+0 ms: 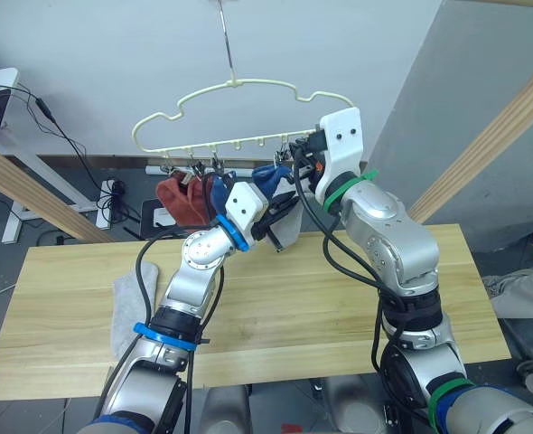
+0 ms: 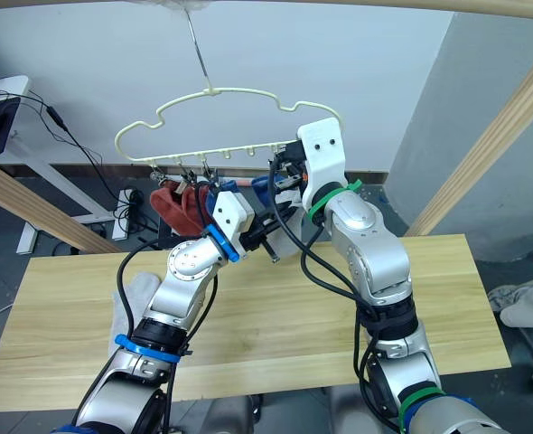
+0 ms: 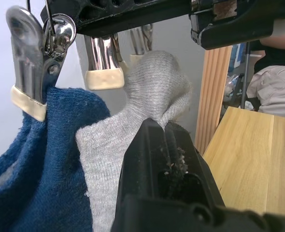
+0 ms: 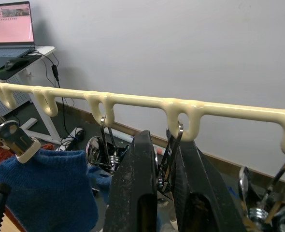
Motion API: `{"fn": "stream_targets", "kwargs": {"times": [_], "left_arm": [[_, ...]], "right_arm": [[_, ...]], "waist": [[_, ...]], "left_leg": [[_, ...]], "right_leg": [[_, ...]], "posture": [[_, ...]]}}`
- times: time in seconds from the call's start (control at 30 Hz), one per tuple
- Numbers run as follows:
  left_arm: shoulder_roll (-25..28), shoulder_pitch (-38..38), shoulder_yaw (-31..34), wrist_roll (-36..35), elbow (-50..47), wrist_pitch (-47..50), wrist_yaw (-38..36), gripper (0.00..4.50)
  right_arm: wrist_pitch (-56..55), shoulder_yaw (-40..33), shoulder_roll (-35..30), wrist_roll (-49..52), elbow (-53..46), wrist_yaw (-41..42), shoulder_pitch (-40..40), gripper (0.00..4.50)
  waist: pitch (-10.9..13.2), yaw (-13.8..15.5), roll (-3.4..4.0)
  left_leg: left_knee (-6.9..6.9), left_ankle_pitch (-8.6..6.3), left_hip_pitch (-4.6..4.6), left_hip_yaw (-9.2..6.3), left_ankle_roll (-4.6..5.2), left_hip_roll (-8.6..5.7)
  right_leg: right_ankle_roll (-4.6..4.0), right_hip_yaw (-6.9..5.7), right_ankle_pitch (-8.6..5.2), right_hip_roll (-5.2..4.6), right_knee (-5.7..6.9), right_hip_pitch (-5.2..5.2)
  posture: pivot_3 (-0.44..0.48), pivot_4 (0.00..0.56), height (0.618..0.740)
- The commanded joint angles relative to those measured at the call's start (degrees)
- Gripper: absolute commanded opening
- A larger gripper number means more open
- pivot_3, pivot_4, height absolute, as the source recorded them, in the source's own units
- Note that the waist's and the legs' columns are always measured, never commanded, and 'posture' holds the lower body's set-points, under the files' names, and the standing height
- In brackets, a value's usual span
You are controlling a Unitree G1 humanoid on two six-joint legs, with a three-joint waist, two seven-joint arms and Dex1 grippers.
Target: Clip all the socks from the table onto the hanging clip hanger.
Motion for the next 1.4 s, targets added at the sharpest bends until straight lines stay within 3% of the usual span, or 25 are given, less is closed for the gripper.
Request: {"fn": "stream_targets", "kwargs": {"times": [0.03, 1.1, 1.4], "left_arm": [[0.1, 0.8, 0.6, -0.1, -1.3, -1.4, 0.5, 0.00], [-1.0, -1.0, 1.3, 2.3, -0.2, -3.0, 6.6, 0.00], [-1.9, -1.3, 0.5, 3.3, 0.5, -3.8, 7.6, 0.00]], "right_arm": [[-0.9, 0.2, 0.1, 0.0, -3.5, -0.2, 0.0, 0.09], [0.5, 0.4, 0.2, 0.5, -3.8, -0.2, 0.5, 0.09], [1.9, -1.5, 1.7, 1.5, -4.3, -1.1, 0.2, 3.35]], "waist": [[0.0, 0.0, 0.00], [0.0, 0.0, 0.00], [0.0, 0.0, 0.00]], "left_leg": [[0.00, 0.00, 0.00, 0.00, 0.00, 0.00], [0.00, 0.00, 0.00, 0.00, 0.00, 0.00], [0.00, 0.00, 0.00, -0.01, 0.00, 0.00]], "right_leg": [[0.00, 0.00, 0.00, 0.00, 0.00, 0.00], [0.00, 0.00, 0.00, 0.00, 0.01, 0.00], [0.00, -0.01, 0.00, 0.00, 0.01, 0.00]], "posture": [[-0.078, 0.305, 0.735], [-0.073, 0.306, 0.735], [-0.074, 0.306, 0.735]]}}
